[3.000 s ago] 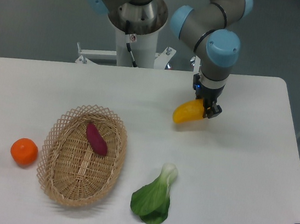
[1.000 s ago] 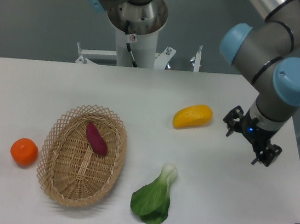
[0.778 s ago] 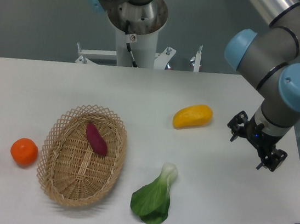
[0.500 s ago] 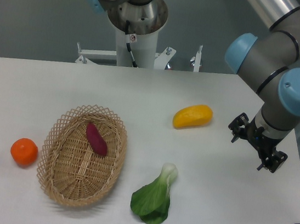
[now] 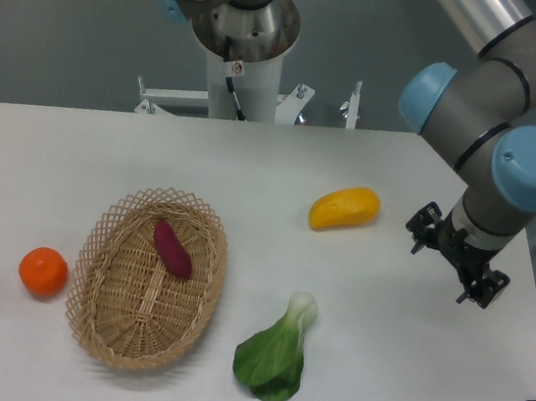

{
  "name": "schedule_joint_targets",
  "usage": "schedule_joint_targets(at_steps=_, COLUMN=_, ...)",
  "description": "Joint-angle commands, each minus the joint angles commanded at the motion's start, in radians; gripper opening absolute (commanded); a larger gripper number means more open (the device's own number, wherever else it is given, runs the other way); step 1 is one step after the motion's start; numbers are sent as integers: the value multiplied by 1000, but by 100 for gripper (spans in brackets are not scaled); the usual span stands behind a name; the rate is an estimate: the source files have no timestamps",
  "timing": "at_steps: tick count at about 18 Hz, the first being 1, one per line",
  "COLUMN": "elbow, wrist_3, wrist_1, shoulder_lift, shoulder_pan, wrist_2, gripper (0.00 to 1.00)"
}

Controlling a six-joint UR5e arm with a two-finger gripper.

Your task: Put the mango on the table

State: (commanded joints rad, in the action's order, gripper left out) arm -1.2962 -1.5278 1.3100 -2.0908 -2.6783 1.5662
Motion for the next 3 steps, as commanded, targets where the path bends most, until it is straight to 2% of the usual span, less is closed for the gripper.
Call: schedule_joint_targets(at_steps=3, elbow=0, wrist_3=0, wrist_1=0, shoulder_lift=2, shoulder_pan=0, wrist_2=0, gripper=100)
